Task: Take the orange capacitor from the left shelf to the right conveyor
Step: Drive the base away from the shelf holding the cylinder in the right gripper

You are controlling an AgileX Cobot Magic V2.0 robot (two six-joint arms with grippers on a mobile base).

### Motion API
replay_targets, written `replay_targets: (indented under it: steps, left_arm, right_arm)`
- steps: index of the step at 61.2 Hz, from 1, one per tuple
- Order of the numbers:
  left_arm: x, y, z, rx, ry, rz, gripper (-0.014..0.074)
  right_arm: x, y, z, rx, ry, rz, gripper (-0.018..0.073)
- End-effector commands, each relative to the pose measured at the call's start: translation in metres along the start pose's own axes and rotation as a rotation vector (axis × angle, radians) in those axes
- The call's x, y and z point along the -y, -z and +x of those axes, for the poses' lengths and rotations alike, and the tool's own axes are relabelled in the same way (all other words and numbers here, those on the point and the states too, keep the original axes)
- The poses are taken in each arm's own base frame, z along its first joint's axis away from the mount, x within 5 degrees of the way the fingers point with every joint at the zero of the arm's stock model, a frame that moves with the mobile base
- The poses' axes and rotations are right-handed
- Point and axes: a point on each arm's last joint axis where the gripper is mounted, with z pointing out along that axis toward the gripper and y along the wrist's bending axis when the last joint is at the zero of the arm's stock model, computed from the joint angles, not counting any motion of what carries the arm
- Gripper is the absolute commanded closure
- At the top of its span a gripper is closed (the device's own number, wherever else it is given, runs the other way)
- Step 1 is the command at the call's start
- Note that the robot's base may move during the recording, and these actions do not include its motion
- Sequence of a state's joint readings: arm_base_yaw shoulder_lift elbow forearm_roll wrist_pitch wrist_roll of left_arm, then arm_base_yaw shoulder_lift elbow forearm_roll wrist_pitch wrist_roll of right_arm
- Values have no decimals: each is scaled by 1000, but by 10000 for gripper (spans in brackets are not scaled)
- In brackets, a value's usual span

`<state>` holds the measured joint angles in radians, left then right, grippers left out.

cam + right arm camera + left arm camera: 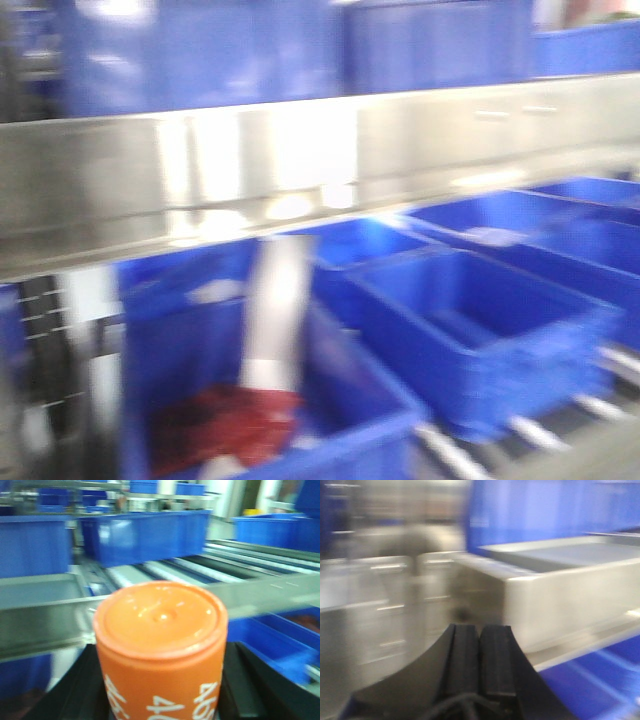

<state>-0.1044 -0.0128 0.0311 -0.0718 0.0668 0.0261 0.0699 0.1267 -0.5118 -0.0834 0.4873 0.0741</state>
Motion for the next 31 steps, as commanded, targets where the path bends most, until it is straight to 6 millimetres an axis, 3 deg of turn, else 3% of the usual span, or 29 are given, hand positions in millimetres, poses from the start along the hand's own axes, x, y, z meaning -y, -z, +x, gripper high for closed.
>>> replay_targets:
  steps: [1, 31]
  left_arm:
    - [0, 2, -10, 105, 4, 0, 723]
    - [0, 2, -10, 105, 4, 0, 723]
  right_arm:
    - [0, 2, -17, 108, 8, 3, 504]
    - [0, 2, -17, 108, 8, 3, 504]
